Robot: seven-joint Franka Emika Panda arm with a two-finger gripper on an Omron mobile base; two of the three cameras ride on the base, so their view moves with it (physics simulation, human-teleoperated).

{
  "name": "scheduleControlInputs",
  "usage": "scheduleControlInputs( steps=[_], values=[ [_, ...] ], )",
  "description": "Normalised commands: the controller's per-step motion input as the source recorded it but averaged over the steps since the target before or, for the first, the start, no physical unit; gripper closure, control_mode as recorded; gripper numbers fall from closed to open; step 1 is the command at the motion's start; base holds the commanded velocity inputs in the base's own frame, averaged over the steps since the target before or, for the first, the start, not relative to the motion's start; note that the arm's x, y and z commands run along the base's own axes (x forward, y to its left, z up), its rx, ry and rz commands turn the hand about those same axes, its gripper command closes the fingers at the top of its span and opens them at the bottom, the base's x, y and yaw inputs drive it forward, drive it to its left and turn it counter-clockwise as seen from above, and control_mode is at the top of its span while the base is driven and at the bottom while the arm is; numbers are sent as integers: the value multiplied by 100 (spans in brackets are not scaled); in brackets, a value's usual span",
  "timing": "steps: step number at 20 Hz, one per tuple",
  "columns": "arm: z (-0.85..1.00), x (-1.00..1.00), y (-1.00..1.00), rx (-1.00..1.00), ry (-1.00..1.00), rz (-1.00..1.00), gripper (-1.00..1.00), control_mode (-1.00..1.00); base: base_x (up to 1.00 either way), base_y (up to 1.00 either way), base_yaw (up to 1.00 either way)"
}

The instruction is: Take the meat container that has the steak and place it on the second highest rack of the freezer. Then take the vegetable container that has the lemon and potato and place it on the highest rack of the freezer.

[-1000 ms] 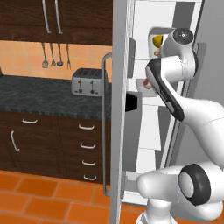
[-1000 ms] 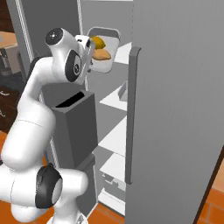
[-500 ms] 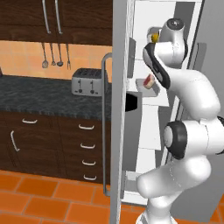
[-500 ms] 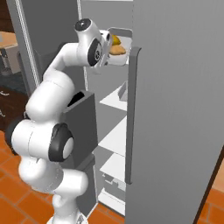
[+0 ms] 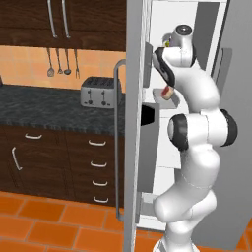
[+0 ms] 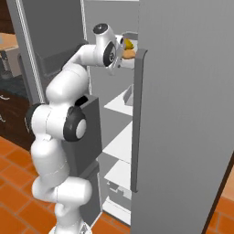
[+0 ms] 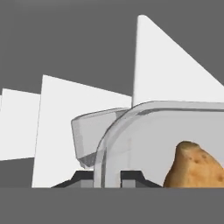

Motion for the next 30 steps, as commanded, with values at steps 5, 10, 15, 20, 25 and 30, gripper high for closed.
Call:
scheduleControlInputs(
  steps=[5, 10, 15, 20, 25, 30],
  values=[
    [0, 85, -21, 0, -3, 0, 100, -100, 0, 0, 0],
    [-24, 59, -1, -2, -6, 0, -100, -100, 0, 0, 0],
    [-23, -7, 17, -3, -35, 2, -100, -100, 0, 0, 0],
    [0, -88, 45, -6, -37, 2, -100, -100, 0, 0, 0],
    [-1, -100, 38, -2, -22, 0, -100, -100, 0, 0, 0],
    [35, -100, 2, 0, 1, 0, -100, -100, 0, 0, 0]
  ],
)
